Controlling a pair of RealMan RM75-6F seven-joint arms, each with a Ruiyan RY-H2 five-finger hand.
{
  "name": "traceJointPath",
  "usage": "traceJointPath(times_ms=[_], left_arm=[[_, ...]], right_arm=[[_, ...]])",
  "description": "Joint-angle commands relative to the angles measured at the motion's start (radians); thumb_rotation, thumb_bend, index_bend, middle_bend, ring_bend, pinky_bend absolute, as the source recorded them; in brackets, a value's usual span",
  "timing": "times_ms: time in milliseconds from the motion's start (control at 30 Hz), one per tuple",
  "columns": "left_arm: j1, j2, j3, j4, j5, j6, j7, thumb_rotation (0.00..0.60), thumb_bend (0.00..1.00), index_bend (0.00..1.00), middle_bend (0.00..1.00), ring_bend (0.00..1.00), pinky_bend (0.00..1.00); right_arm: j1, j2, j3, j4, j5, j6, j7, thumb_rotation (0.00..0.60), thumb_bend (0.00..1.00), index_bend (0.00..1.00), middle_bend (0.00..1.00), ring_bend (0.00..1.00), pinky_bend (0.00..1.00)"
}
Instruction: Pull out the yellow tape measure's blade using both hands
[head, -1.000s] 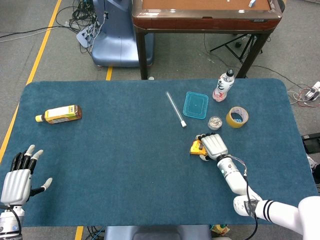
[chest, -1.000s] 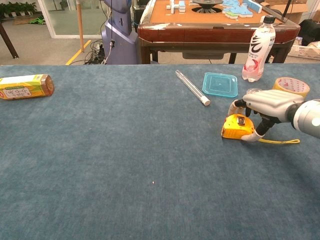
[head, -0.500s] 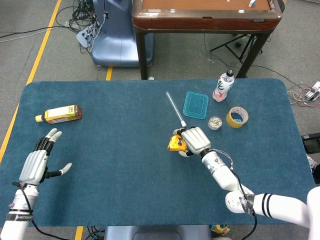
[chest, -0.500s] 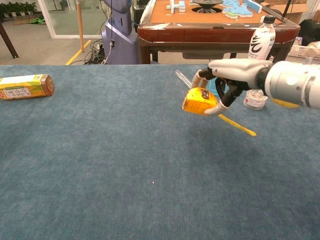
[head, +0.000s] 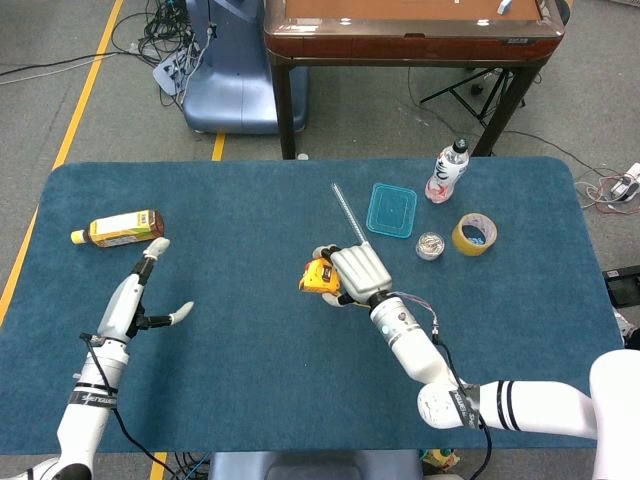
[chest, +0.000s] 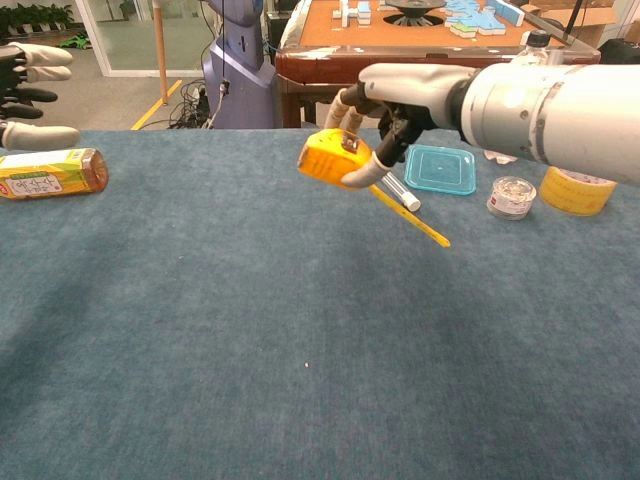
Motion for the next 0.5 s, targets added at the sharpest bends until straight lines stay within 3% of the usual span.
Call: traceJointPath(times_ms=[33,500], left_arm=[[-0.027,-0.038,-0.005,-0.006,-0.029,-0.006,0.024,0.600,0.19,0.00,0.00,0.00,0.01],[-0.122,-0.207,-0.021,0.029,-0.122,0.002,0.100,0.600,0.19,0.00,0.00,0.00,0.00]], right_arm=[[0.025,-0.014,0.011,-0.018,0.034,0.036,-0.024,0.600,0.72,0.77,0.74,0.68,0.41],[0.111,-0.099,0.034,0.017,0.164,0.119,-0.069,0.600,0.76,0.79,0.77,0.73,0.43]])
